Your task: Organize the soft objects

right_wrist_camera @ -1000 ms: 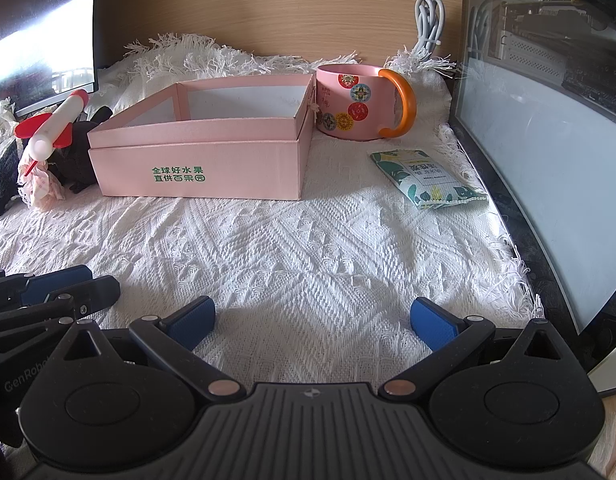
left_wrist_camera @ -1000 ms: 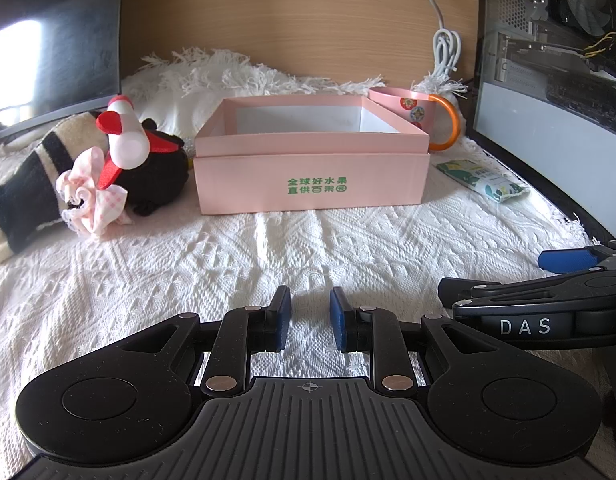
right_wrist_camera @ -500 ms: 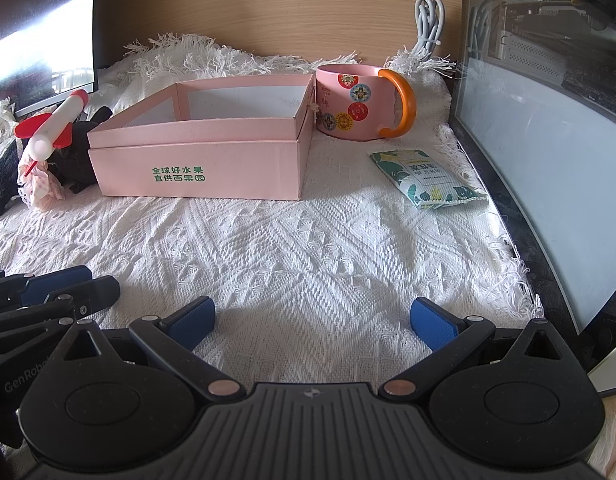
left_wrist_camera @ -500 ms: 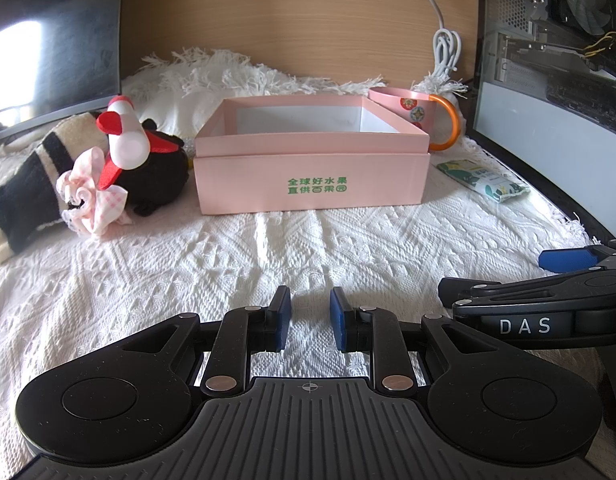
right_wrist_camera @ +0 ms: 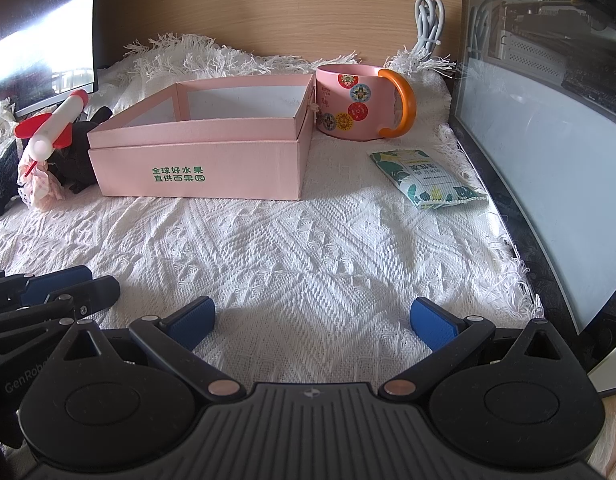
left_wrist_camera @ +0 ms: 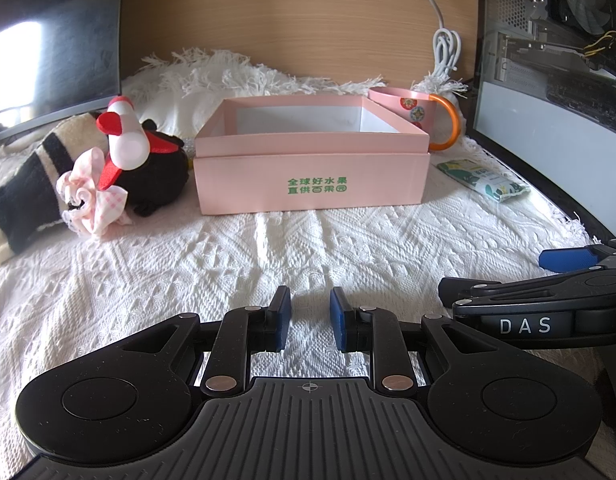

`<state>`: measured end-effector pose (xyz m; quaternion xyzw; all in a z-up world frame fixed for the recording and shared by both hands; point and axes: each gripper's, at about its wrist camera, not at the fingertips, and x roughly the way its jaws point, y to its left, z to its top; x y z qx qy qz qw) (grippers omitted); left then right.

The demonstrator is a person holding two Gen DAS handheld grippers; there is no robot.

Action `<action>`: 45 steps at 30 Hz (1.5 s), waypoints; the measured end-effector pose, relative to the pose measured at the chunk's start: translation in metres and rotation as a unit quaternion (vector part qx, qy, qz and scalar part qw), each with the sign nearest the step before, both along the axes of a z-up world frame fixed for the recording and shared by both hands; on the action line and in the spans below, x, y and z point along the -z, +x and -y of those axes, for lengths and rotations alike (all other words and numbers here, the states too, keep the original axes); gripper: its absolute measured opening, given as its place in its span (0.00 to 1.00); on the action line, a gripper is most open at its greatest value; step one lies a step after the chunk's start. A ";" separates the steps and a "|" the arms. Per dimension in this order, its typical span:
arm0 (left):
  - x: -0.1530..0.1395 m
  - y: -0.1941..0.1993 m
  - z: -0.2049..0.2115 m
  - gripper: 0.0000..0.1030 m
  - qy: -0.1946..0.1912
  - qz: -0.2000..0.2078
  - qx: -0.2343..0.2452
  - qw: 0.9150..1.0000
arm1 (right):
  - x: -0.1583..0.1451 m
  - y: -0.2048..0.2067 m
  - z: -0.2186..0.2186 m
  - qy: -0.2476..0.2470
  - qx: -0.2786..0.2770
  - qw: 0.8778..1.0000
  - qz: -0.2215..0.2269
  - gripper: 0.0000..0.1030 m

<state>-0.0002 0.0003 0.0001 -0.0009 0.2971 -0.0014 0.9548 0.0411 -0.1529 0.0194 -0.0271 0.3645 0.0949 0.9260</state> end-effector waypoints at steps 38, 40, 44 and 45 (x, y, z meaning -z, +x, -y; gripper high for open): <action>-0.092 -0.008 -0.321 0.23 -0.047 -0.007 -0.086 0.995 | -0.062 0.000 -0.116 -0.036 -0.153 0.986 -0.049 0.99; -0.096 0.003 -0.374 0.23 -0.022 -0.018 -0.114 0.993 | -0.065 0.006 -0.149 -0.030 -0.184 0.981 -0.051 0.99; -0.079 0.034 -0.452 0.23 -0.044 -0.037 -0.126 0.990 | -0.067 0.010 -0.211 -0.017 -0.231 0.972 -0.044 0.99; -0.073 0.041 -0.468 0.23 -0.052 -0.038 -0.131 0.989 | -0.068 0.009 -0.226 -0.015 -0.245 0.969 -0.039 0.99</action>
